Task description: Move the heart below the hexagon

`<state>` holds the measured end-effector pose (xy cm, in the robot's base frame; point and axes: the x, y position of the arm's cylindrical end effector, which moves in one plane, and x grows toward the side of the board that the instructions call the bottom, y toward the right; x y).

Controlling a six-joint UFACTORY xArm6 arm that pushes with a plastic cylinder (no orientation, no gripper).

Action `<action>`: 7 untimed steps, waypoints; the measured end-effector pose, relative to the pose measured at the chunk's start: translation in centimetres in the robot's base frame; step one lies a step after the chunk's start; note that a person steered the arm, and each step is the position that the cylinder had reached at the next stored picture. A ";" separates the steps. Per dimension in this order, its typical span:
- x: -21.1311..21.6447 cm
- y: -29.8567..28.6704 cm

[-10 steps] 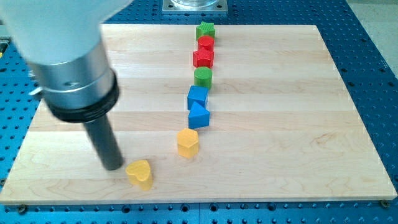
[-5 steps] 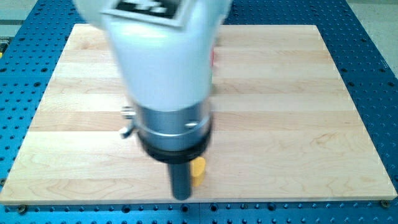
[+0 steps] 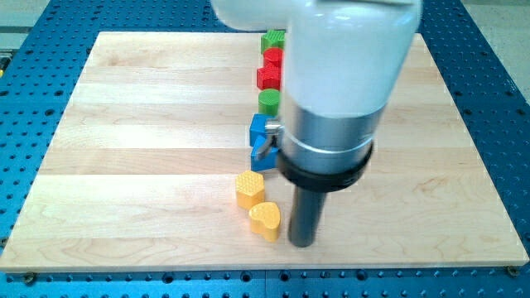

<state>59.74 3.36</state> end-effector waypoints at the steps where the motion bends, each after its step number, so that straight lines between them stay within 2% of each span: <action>1: 0.1 -1.2; 2: 2.1 -4.0; 5: 2.1 -14.2; 7: 2.1 -14.4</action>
